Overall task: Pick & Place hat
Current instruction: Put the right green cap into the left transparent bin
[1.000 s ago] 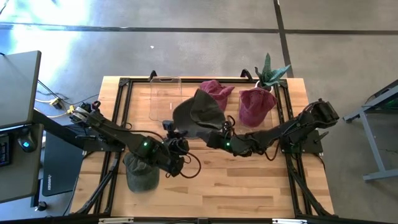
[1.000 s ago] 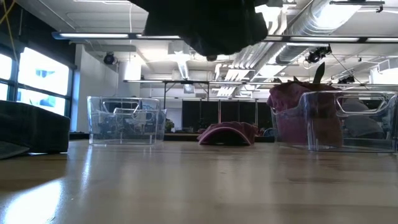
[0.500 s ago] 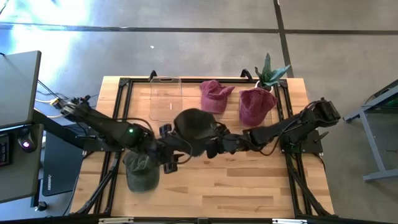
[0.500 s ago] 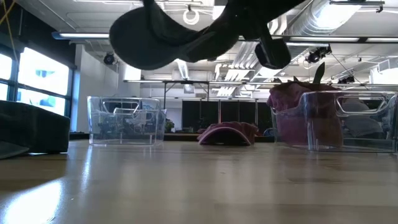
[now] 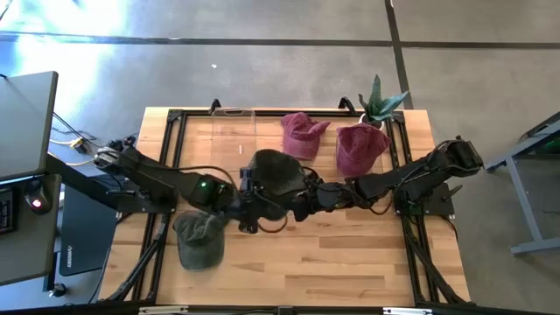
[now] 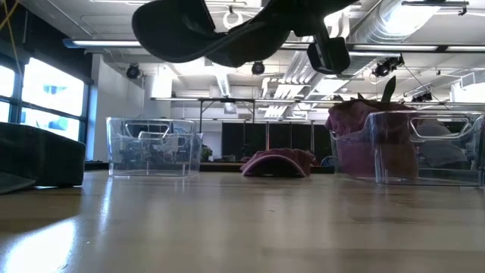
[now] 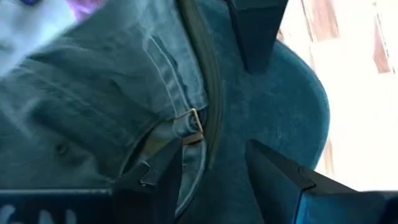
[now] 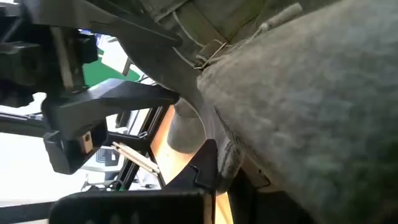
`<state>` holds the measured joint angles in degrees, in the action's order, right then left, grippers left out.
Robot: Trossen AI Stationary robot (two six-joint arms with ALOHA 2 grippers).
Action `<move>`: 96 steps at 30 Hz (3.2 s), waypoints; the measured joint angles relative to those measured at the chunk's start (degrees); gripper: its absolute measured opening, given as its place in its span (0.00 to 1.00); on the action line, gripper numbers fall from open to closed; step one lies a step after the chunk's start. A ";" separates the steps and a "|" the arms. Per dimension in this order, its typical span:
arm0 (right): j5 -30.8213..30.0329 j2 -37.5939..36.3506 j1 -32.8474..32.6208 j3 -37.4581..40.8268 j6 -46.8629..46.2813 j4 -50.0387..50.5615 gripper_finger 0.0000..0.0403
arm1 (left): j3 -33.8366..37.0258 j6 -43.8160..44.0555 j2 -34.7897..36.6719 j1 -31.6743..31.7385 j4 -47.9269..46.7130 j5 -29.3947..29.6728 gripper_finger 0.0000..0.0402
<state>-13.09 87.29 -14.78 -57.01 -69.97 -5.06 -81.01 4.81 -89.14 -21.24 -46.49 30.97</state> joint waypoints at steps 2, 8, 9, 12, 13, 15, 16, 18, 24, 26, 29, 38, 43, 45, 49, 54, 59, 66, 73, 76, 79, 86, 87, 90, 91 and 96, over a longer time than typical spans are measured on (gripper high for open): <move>0.18 0.00 -0.28 0.08 0.14 -0.17 0.04 | 0.02 1.18 -1.12 0.98 -0.79 -2.26 0.39; 0.83 0.00 -1.68 0.09 2.45 -0.26 0.02 | 0.00 2.96 -2.37 3.40 -0.65 -6.47 0.23; 1.30 0.00 -2.02 0.11 2.70 -0.20 0.02 | -0.02 2.95 -2.37 3.94 -0.56 -8.22 0.18; 2.44 0.01 -2.92 0.11 3.14 0.51 0.03 | -0.10 3.06 -2.37 4.94 -0.36 -12.80 0.04; 2.59 0.01 -3.16 0.11 3.21 1.00 0.04 | -0.29 3.29 -2.42 5.14 -0.56 -13.35 0.02; 3.18 -0.01 -3.58 0.09 3.36 1.59 0.04 | -1.79 4.65 -2.59 5.12 -2.23 -12.24 0.03; 3.80 -0.09 -3.82 0.06 3.38 1.83 0.04 | -3.17 4.92 -2.65 5.10 -2.87 -11.21 0.02; 5.90 -0.15 -4.25 -0.09 3.41 2.80 0.02 | -6.85 5.11 -2.65 5.06 -3.50 -9.32 0.01; 7.96 -0.15 -4.92 -0.09 0.88 4.96 0.03 | -18.72 6.15 -2.57 5.06 -7.89 4.44 0.00; 8.45 -0.15 -4.92 -0.09 -2.01 6.75 0.04 | -21.55 5.97 -2.50 5.12 -7.86 10.94 0.00; 10.67 -0.15 -4.88 -0.07 -5.82 9.43 0.03 | -23.99 4.42 -2.57 5.14 -7.70 20.86 0.00; 16.32 -0.11 -4.48 -0.04 -11.61 13.93 0.04 | -21.47 3.38 -2.52 6.50 -9.37 25.05 0.00; 26.65 -0.10 -1.07 1.46 -12.53 13.71 0.02 | -21.33 7.91 -2.37 7.45 -12.52 7.08 0.00; 33.38 0.16 2.03 2.78 -12.52 12.49 0.02 | -21.31 8.85 -1.62 6.69 -13.81 -1.03 0.00; 39.89 0.42 7.55 6.53 -12.48 7.38 0.03 | -21.42 9.17 -0.54 2.57 -14.12 -17.50 0.00; 40.60 0.46 10.36 8.69 -14.05 0.08 0.02 | -19.28 12.10 -4.06 -2.61 -11.18 -15.68 0.00; 39.69 0.46 9.69 7.65 -15.01 -3.48 0.03 | -14.27 17.79 -9.29 -1.66 -7.74 -3.33 0.00; 35.07 0.44 5.40 4.16 -15.39 -3.07 0.02 | -13.01 24.16 -14.76 4.97 -8.14 2.37 0.00; 30.25 0.26 0.12 4.11 -17.62 0.35 0.04 | -14.69 25.62 -14.35 8.53 -10.14 10.33 0.00; 26.76 0.26 -1.65 4.11 -17.85 0.50 0.02 | -15.43 25.61 -14.05 9.32 -11.55 11.96 0.00; 24.65 0.24 -3.03 4.11 -18.66 1.12 0.02 | -15.46 27.53 -13.28 9.08 -13.64 13.37 0.00; 22.89 0.24 -3.40 4.15 -18.82 1.78 0.04 | -15.46 24.24 -5.99 6.41 -13.24 8.20 0.00; 23.20 0.24 -3.18 4.15 -18.60 1.80 0.03 | -15.61 23.58 -5.29 5.92 -12.75 7.01 0.00; 23.54 0.24 -2.29 4.22 -18.05 2.54 0.02 | -15.37 23.07 -2.19 2.87 -14.41 3.36 0.00; 23.44 0.26 -1.95 4.26 -17.71 2.88 0.02 | -15.41 23.09 -1.20 1.95 -14.12 2.05 0.00; 22.96 0.26 0.17 4.26 -16.86 2.42 0.05 | -15.41 24.42 0.89 -2.55 -13.98 -1.55 0.00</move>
<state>9.87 87.55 -14.61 -52.75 -86.83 -2.63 -96.42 29.23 -88.25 -23.79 -60.47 29.42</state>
